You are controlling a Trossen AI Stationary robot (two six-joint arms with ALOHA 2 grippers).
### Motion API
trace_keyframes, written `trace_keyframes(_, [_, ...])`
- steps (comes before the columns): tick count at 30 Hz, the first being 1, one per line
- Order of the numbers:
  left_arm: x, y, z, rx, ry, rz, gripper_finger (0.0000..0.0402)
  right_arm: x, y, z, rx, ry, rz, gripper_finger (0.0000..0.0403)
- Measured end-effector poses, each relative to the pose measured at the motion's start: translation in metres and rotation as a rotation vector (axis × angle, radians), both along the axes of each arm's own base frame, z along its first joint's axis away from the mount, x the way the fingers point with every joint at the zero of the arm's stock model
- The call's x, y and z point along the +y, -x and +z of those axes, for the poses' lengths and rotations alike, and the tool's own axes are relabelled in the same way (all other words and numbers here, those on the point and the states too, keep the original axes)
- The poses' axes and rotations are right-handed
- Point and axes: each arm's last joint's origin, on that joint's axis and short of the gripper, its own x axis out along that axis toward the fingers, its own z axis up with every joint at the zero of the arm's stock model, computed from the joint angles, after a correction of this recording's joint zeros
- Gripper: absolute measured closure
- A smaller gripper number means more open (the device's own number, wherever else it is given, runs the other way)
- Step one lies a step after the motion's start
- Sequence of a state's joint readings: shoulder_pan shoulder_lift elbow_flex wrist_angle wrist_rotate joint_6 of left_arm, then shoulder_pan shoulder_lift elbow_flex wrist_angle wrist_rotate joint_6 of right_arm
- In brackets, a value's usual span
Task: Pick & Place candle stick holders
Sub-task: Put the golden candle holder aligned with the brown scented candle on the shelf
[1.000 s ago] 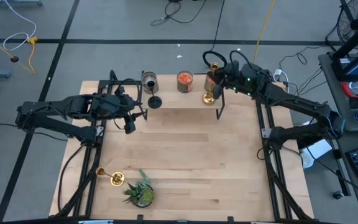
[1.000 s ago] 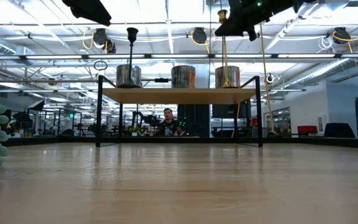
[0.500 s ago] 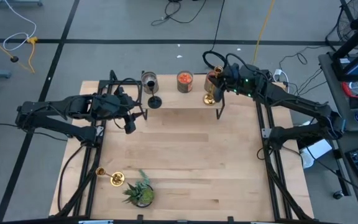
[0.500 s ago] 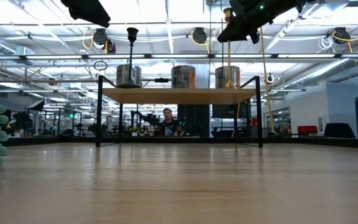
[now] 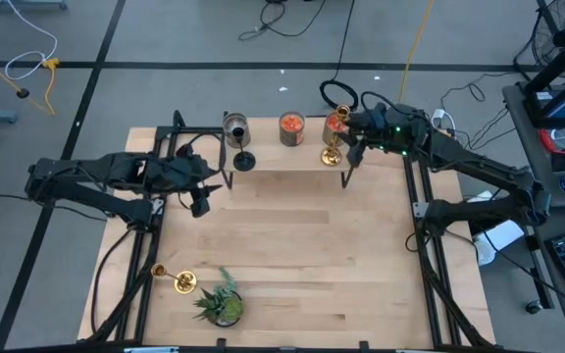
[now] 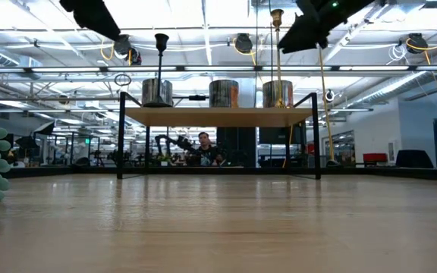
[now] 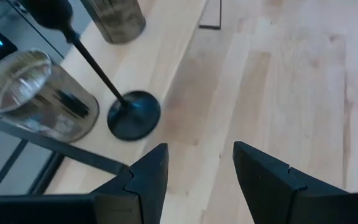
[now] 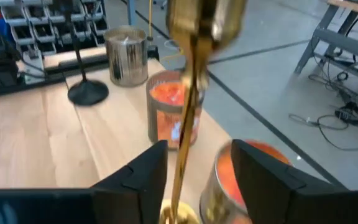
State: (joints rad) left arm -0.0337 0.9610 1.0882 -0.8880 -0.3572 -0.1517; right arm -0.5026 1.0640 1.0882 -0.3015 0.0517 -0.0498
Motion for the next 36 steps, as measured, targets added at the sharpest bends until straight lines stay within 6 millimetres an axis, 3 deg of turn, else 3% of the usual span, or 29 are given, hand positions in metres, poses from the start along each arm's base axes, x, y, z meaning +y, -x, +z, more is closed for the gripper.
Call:
trace_keyframes(9, [-0.007, 0.016, 0.0, 0.088, 0.042, 0.091, 0.0213, 0.022, 0.022, -0.012, 0.17, -0.154, 0.016, 0.02])
trace_keyframes(16, [-0.011, 0.04, 0.0, 0.278, 0.113, 0.135, 0.0213, 0.057, 0.004, -0.036, 0.197, -0.17, 0.196, 0.0212])
trace_keyframes(24, [-0.024, 0.049, -0.007, 0.415, 0.44, 0.157, 0.0213, 0.088, -0.017, -0.067, -0.003, -0.137, 0.353, 0.0215])
trace_keyframes(32, [-0.043, 0.057, -0.01, 0.58, 0.54, -0.051, 0.0213, 0.106, -0.018, -0.086, -0.064, -0.118, 0.438, 0.0215])
trace_keyframes(36, [-0.049, 0.061, -0.01, 0.578, 0.509, 0.001, 0.0213, 0.112, -0.017, -0.093, -0.044, -0.123, 0.468, 0.0216])
